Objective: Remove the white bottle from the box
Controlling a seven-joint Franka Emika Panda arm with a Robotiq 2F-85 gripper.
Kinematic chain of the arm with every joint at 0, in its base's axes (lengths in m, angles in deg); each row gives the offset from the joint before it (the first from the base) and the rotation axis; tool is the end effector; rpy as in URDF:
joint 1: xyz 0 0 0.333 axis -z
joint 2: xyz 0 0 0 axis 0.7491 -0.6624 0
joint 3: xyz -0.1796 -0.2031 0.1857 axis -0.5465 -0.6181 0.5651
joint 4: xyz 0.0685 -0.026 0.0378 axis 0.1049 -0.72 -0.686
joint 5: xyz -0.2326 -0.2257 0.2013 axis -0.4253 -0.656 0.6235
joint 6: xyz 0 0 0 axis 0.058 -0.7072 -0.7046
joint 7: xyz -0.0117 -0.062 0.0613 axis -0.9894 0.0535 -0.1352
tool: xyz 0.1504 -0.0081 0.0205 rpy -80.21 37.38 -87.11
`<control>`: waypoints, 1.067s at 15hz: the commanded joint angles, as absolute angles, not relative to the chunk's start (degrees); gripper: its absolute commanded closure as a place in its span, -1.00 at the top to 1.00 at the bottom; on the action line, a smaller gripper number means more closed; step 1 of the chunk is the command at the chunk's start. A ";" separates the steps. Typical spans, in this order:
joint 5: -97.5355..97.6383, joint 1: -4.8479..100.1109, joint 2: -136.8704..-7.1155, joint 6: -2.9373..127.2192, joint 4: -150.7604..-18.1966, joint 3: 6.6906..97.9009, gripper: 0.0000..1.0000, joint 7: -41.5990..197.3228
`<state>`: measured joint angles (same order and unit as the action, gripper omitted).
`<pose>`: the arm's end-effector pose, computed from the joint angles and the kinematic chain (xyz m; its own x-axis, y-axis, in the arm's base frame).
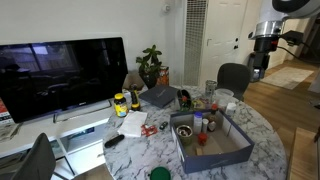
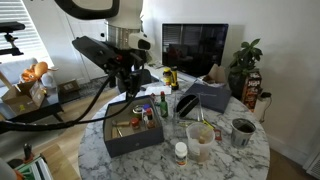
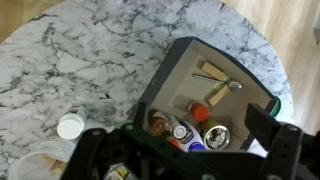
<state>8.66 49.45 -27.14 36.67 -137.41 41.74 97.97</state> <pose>0.3436 -0.0806 0.3998 0.9956 0.0113 -0.0934 -0.0114 -0.9709 -0.2393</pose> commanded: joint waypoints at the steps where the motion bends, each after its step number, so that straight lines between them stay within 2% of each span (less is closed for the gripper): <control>1: 9.31 50.96 -27.35 36.51 -137.32 43.10 1.00 98.57; 3: 11.19 49.43 -28.38 38.06 -137.24 42.85 1.00 101.04; 11: 3.73 45.87 -43.35 61.45 -133.91 55.57 1.00 95.04; 16: 1.68 44.25 -54.05 55.68 -129.97 58.62 1.00 97.33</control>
